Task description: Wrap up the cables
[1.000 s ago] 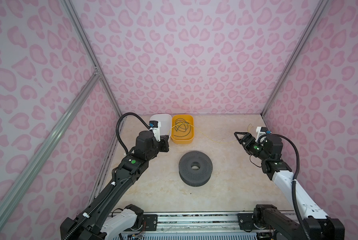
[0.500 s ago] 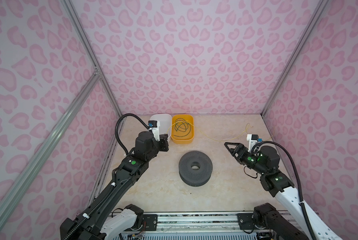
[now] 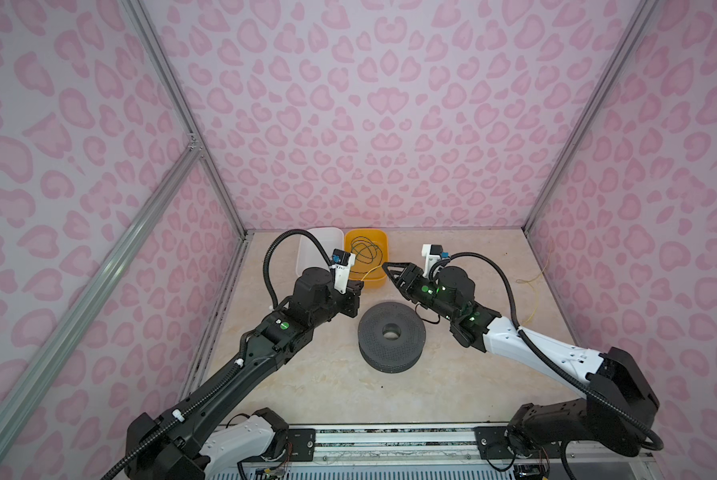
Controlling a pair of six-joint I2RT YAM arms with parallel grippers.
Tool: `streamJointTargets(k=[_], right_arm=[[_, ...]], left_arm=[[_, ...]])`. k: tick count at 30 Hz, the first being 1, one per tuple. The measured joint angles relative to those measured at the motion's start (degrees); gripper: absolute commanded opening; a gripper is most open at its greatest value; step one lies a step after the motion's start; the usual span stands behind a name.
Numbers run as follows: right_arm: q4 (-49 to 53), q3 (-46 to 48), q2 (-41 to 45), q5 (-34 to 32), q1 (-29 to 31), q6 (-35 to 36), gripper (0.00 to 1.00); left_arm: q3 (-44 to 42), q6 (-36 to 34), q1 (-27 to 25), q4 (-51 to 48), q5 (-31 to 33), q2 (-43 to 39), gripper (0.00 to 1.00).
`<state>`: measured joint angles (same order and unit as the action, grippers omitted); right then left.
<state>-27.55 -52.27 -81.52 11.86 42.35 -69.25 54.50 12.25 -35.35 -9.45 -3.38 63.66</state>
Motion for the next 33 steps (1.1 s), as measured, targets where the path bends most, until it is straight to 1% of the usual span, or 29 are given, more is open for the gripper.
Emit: streamJointTargets(k=[1,5,6,9,10,11,18,19,20,23,27,28,29,33], right_arm=[[-0.57,0.0,-0.68,0.68,0.22,-0.66,0.45],[-2.45,-0.59,-1.53,1.97,0.76,-1.77,0.31],[-2.89,-0.79,-1.66,2.01,0.76,-1.79,0.27],[-3.04,-1.29,-2.21,2.69,0.76,-2.21,0.07],[-2.97,-1.29,-2.4,2.75,0.76,-2.21,0.02],[-3.02,-1.29,-2.54,2.82,0.76,-2.51,0.0],[-2.89,-1.57,-2.36,3.43,0.7,-2.1,0.0],[-2.89,-1.57,-2.34,3.45,0.66,-2.01,0.02],[-2.86,-1.57,-2.34,3.63,0.66,-1.88,0.1],[-2.62,-1.62,-2.36,3.96,0.66,-1.68,0.11],[-2.62,-2.12,-2.75,4.66,0.72,-1.7,0.15],[-2.62,-2.16,-2.84,4.74,0.76,-1.68,0.09],[-2.62,-2.16,-2.91,4.85,0.79,-1.66,0.0],[-2.75,-1.9,-2.89,4.76,0.83,-1.77,0.0]], left_arm=[[0.28,-0.07,-0.22,0.04,0.04,0.37,0.04],[1.42,-0.74,-1.14,0.02,-0.04,2.25,0.04],[1.66,-0.92,-1.27,-0.13,-0.26,2.62,0.04],[2.49,-1.36,-1.79,-0.04,-0.5,3.69,0.04],[2.82,-1.38,-1.79,0.09,-0.55,3.93,0.04],[3.04,-1.46,-1.84,0.0,-0.59,4.04,0.04],[3.37,-2.58,-2.16,-0.76,-0.9,4.04,0.04],[3.37,-2.84,-2.16,-0.74,-0.96,4.0,0.04],[3.37,-2.84,-2.16,-0.74,-1.05,4.0,0.04],[3.39,-3.1,-2.21,-0.79,-1.7,4.0,0.04],[3.93,-3.32,-2.36,-0.79,-2.86,4.31,0.04],[4.15,-3.43,-2.38,-0.79,-3.26,4.55,0.04],[4.22,-3.43,-2.45,-0.81,-3.61,4.74,0.04],[4.22,-3.52,-2.45,-0.79,-3.89,4.79,0.04]])
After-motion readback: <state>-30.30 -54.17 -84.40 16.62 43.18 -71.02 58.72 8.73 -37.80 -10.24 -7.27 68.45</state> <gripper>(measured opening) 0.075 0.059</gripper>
